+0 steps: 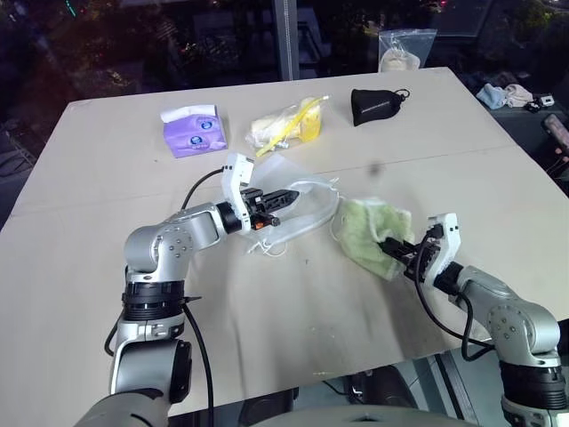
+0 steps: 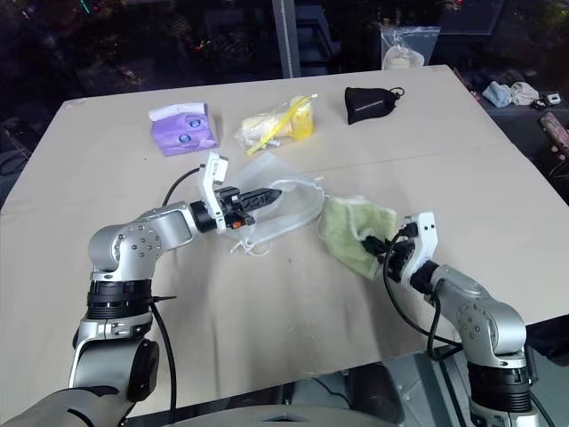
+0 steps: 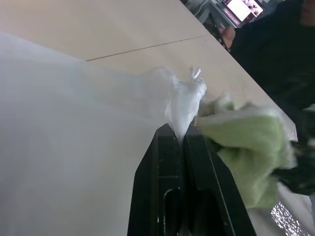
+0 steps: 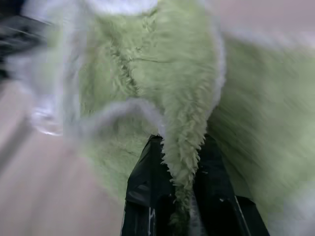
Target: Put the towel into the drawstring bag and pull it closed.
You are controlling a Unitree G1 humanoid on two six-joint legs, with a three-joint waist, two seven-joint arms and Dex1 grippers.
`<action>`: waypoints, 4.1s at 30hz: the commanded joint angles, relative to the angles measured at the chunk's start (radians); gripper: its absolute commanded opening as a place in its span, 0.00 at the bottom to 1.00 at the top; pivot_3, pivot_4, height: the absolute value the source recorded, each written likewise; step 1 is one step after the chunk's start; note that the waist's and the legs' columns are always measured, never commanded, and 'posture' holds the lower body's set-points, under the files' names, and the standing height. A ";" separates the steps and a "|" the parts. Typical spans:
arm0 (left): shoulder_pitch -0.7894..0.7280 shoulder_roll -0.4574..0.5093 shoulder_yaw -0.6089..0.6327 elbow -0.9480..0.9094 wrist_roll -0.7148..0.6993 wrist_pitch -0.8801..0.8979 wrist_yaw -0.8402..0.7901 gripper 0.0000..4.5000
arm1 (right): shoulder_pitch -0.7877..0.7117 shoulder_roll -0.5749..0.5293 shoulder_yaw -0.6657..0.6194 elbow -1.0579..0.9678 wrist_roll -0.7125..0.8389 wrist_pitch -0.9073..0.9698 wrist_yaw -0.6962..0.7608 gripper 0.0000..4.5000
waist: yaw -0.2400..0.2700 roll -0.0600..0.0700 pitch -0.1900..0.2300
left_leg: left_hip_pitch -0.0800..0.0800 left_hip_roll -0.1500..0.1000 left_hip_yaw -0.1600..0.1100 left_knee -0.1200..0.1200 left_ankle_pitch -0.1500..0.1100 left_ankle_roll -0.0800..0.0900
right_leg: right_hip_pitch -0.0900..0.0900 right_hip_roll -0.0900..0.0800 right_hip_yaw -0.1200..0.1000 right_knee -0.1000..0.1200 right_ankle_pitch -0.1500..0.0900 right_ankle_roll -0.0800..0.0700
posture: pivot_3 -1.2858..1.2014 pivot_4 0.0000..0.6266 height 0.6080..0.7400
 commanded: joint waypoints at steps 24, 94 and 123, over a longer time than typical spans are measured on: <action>-0.026 -0.008 -0.009 -0.009 0.000 -0.008 -0.007 0.00 | 0.008 -0.422 0.065 -0.359 -0.202 -0.076 0.025 0.99 | 0.000 0.000 0.002 | 0.004 0.001 -0.001 -0.001 -0.002 0.003 | 0.006 0.001 -0.001 -0.002 -0.001 0.001 | 0.52 0.24 1.00; 0.045 0.006 -0.065 -0.151 -0.021 -0.003 -0.055 0.00 | -0.499 0.266 0.138 0.680 -0.302 -0.270 0.071 0.04 | -0.022 0.004 0.006 | 0.022 0.002 -0.004 -0.016 0.000 0.000 | 0.022 0.002 -0.001 -0.015 0.000 0.000 | 0.52 0.24 1.00; 0.022 -0.072 -0.098 -0.194 -0.148 0.073 -0.036 0.00 | -0.542 0.520 0.056 0.620 -0.036 -0.365 -0.068 0.34 | -0.035 0.005 0.006 | -0.004 0.001 -0.001 -0.016 0.000 -0.001 | -0.011 0.000 0.005 -0.005 0.000 0.000 | 0.52 0.24 1.00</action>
